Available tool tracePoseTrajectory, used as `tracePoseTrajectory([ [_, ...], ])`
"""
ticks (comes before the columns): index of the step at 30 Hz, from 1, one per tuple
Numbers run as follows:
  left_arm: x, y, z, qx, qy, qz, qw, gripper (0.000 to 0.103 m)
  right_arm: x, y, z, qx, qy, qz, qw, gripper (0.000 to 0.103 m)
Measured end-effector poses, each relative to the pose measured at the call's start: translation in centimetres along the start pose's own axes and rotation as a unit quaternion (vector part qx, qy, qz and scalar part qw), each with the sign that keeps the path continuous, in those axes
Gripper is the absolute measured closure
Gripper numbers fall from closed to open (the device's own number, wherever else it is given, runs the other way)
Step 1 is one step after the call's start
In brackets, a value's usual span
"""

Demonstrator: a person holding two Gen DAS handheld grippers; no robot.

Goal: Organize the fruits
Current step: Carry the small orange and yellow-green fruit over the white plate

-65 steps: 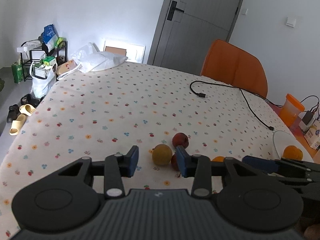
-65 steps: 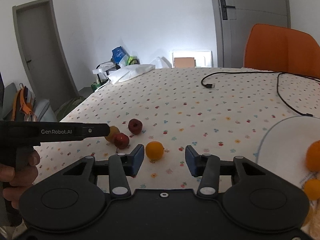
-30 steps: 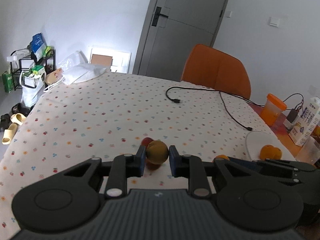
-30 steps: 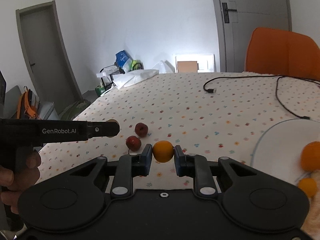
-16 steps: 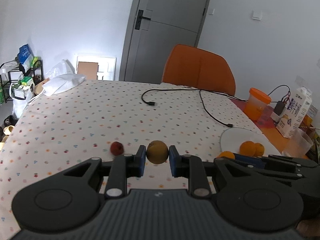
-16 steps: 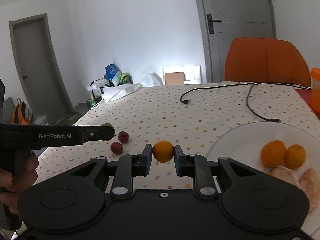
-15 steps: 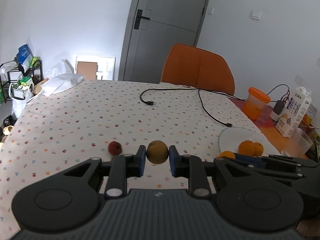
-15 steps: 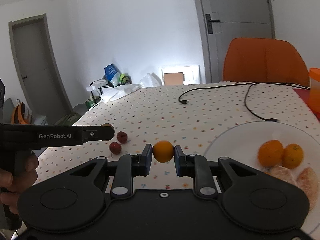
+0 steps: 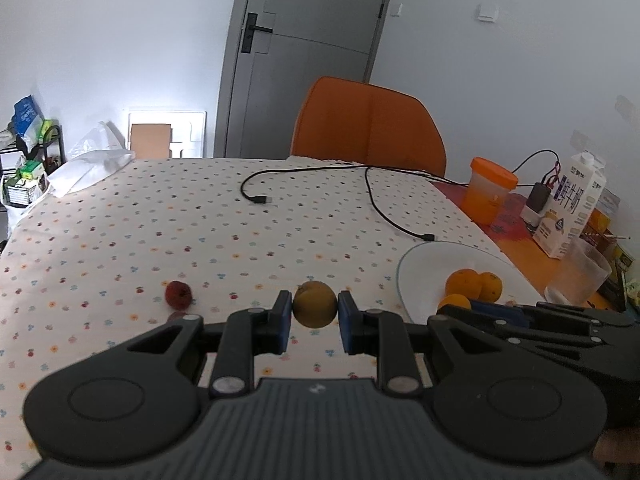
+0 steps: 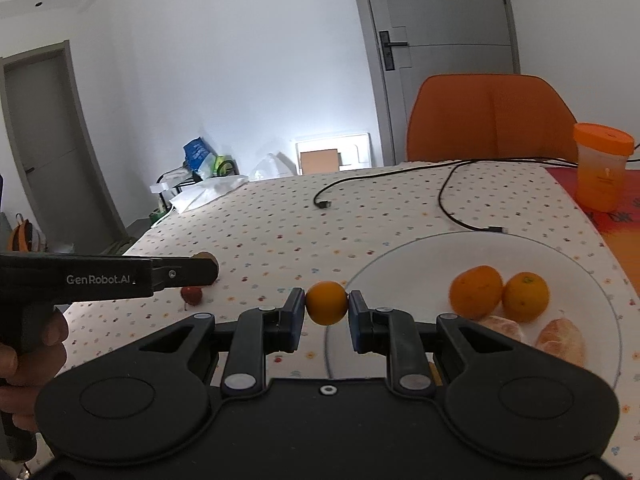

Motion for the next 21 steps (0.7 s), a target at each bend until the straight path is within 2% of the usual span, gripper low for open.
tracePoseTrajectory([
  [4, 0.2, -0.8, -0.4, -0.007, 0.002, -0.004, 1.0000, 0.080, -0.1, -0.9, 0.1, -0.007, 0.002, -0.005, 1.000, 0.081],
  [7, 0.4, -1.4, -0.8, -0.016, 0.004, -0.005, 0.9999, 0.080, -0.2, -1.5, 0.1, -0.010, 0.003, -0.008, 1.000, 0.072],
  [21, 0.6, -5.3, -3.3, -0.049, 0.020, -0.033, 0.9980, 0.080, 0.2, -5.4, 3.0, -0.040, -0.012, -0.023, 0.999, 0.070],
])
Point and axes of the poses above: each gripper's, at about its wrist camera, not at the fingertips, and z roughly against the way its jaws point, y to its left, x to its top, the point moved 3 cm from there along -z, roughly the way its jaws point, and after that the axes turned 8 degrees about -y, right-handed, at the moved point
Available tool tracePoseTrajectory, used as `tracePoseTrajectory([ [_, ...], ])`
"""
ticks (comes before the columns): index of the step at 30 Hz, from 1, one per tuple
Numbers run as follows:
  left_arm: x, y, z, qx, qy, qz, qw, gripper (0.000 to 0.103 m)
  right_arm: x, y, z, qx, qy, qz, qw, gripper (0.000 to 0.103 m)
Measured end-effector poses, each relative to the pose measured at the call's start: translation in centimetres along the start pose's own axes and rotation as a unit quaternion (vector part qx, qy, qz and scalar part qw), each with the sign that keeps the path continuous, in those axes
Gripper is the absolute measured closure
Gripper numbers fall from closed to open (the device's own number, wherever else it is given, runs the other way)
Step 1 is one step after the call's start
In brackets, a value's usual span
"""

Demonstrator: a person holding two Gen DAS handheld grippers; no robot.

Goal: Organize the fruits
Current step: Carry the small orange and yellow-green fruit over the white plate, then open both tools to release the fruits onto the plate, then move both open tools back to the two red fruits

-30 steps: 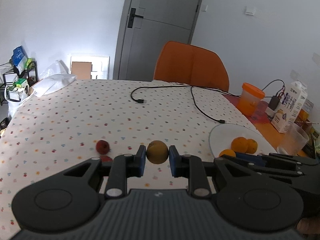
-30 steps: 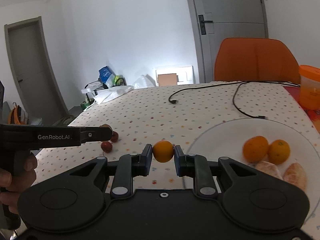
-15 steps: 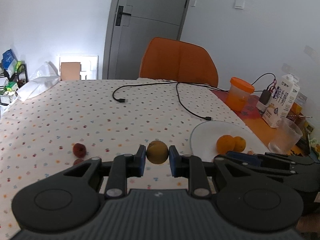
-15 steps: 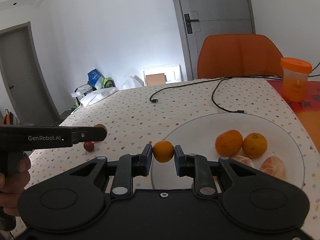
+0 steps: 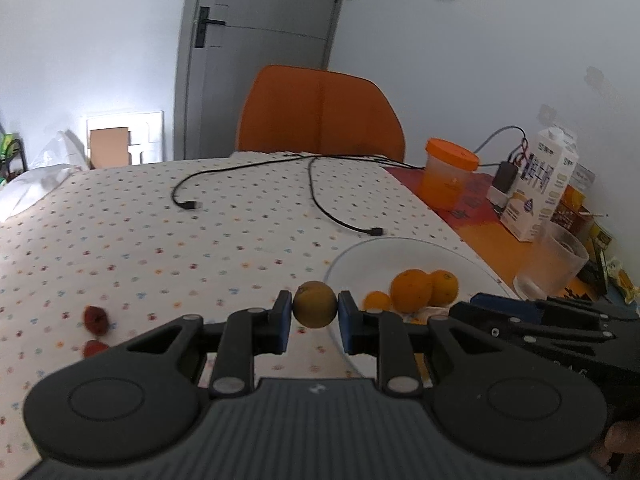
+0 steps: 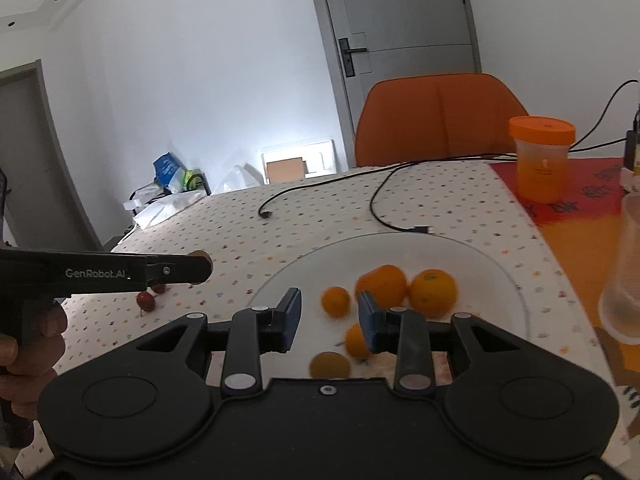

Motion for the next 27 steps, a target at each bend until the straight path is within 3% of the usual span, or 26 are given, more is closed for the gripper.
tracePoseTrajectory([
  [7, -0.2, -1.5, -1.5, -0.019, 0.010, -0.007, 0.9997, 0.080, 0.0, -1.6, 0.0, -0.009, -0.003, -0.010, 1.000, 0.070],
  [14, -0.1, -0.4, -2.0, 0.005, 0.015, 0.003, 0.9999, 0.075, -0.6, -2.2, -0.6, -0.010, 0.004, -0.020, 1.000, 0.070],
  [20, -0.1, 1.5, -1.0, 0.033, 0.009, 0.011, 0.9994, 0.060, -0.6, -1.4, -0.8, -0.001, 0.002, -0.017, 1.000, 0.065],
  [22, -0.1, 2.2, -0.6, 0.043, 0.006, 0.012, 0.9990, 0.050, -0.5, -1.0, -0.9, 0.004, 0.002, -0.015, 1.000, 0.064],
  [27, -0.1, 4.0, 0.4, 0.062, 0.001, 0.019, 0.9979, 0.041, -0.2, 0.6, -1.4, 0.019, 0.000, -0.006, 1.000, 0.059],
])
Point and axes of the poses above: each gripper's, at about its wrist camera, not at the fingertips, and z roughly against the way its jaws point, y to its left, x to its top, the point moved 3 cm from there along -z, roughly the way its jaws point, and after that the axes turned 8 degrees about -y, right-handed, at the moved point
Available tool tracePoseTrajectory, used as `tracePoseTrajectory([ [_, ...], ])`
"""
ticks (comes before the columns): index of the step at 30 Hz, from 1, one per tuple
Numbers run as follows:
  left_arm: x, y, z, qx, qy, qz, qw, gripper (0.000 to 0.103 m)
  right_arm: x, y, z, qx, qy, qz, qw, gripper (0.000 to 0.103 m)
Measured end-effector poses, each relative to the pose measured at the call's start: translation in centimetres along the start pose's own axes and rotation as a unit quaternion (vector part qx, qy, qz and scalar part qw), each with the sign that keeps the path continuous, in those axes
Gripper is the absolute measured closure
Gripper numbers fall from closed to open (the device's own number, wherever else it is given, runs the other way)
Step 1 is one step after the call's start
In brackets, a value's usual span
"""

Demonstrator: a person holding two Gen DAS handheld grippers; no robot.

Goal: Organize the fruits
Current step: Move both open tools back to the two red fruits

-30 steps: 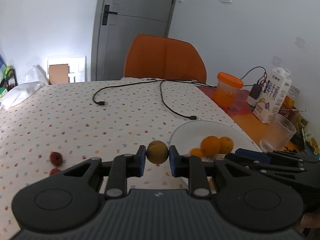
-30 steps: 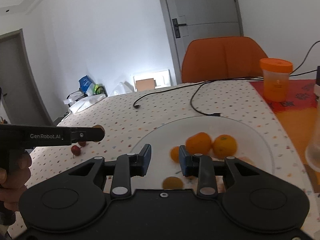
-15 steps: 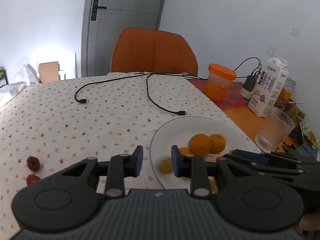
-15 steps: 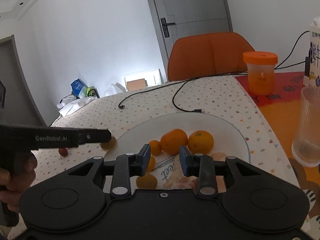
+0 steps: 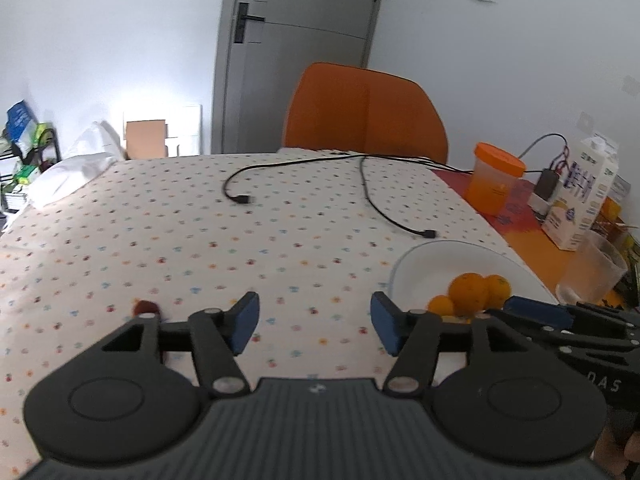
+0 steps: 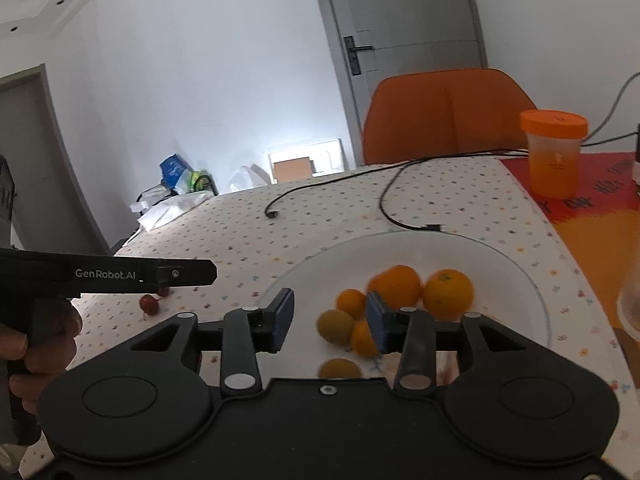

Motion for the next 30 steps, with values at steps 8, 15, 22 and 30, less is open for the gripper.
tracePoseTrajectory([
  [8, -0.2, 2.9, 1.0, 0.029, -0.009, 0.015, 0.9994, 0.032, 0.3, 2.3, -1.3, 0.021, 0.007, 0.014, 1.000, 0.051],
  [15, -0.6, 5.6, 1.7, 0.053, -0.009, 0.035, 0.9979, 0.023, 0.6, 4.3, -2.4, 0.039, 0.011, 0.029, 0.999, 0.027],
  [22, -1.2, 8.4, 2.3, 0.074, -0.003, 0.050, 0.9960, 0.018, 0.8, 6.4, -3.5, 0.052, 0.016, 0.044, 0.998, 0.010],
  [30, -2.1, 11.3, 3.3, 0.090, 0.002, 0.062, 0.9940, 0.018, 0.3, 8.9, -5.1, 0.074, 0.032, 0.060, 0.995, 0.009],
])
Point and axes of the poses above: each gripper's, at about its wrist camera, not at the fingertips, and z roughly against the way its jaws point, y to its left, x to its top, the point moved 3 cm from there along -z, roughly the way its jaws point, and after that the axes turned 8 degrees about -y, right-handed, at the moved point
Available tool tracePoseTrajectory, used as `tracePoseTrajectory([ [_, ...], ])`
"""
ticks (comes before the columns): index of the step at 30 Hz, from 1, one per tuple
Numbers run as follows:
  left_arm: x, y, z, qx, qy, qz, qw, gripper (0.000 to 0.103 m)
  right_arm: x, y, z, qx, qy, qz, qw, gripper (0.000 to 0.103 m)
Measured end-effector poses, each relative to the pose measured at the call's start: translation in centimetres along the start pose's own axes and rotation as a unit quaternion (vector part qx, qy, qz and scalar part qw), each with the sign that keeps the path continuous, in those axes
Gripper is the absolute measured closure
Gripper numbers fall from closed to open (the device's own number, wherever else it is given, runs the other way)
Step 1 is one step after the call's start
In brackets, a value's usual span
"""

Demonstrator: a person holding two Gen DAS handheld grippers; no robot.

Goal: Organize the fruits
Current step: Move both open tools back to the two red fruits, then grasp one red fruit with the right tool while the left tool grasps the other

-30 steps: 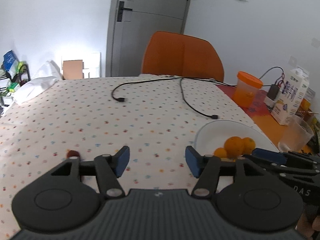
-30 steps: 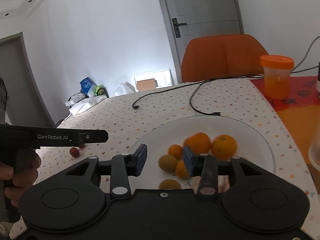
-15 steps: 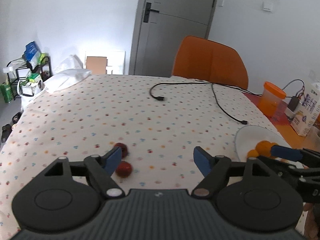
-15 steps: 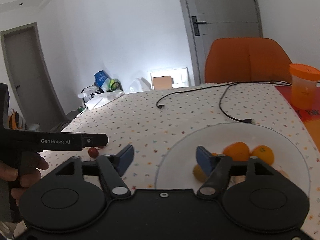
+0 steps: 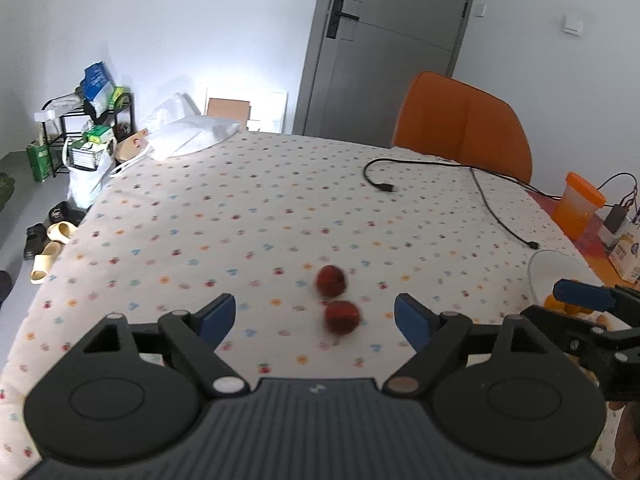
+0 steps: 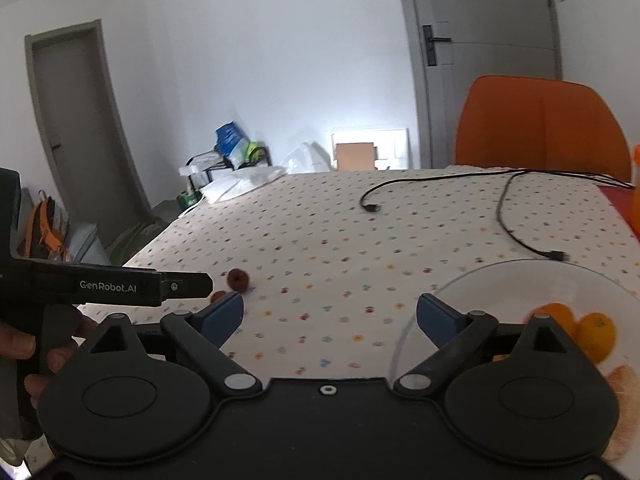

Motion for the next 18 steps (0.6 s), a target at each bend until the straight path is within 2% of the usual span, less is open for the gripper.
tracePoseTrajectory([
  [3, -0.2, 1.4, 0.1, 0.007, 0.002, 0.009, 0.9999, 0.018, 0.0, 1.1, -0.9, 0.012, 0.008, 0.006, 1.000, 0.012],
  [6, -0.2, 2.3, 0.0, 0.010, 0.004, 0.007, 0.9999, 0.018, 0.0, 2.3, -1.9, 0.024, 0.016, 0.020, 0.999, 0.021],
  [9, -0.1, 2.9, -0.1, 0.003, 0.002, 0.010, 0.9999, 0.018, -0.1, 3.1, -2.9, 0.032, 0.026, 0.026, 0.999, 0.026],
  [11, 0.0, 3.2, -0.1, 0.000, 0.001, 0.008, 1.0000, 0.018, -0.3, 3.7, -3.6, 0.040, 0.035, 0.028, 0.998, 0.034],
  [18, 0.1, 4.3, -0.3, -0.007, -0.002, 0.016, 0.9998, 0.021, -0.2, 5.4, -5.7, 0.060, 0.056, 0.034, 0.996, 0.046],
])
Point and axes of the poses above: each gripper's, at about its wrist camera, not at the fingertips, and z roughly against the way its jaws point, y to its left, x to its top, the point moved 3 cm from there along -z, roughly the way its jaws point, and after that the axes turned 8 degrees about -y, right-handed, at the moved point
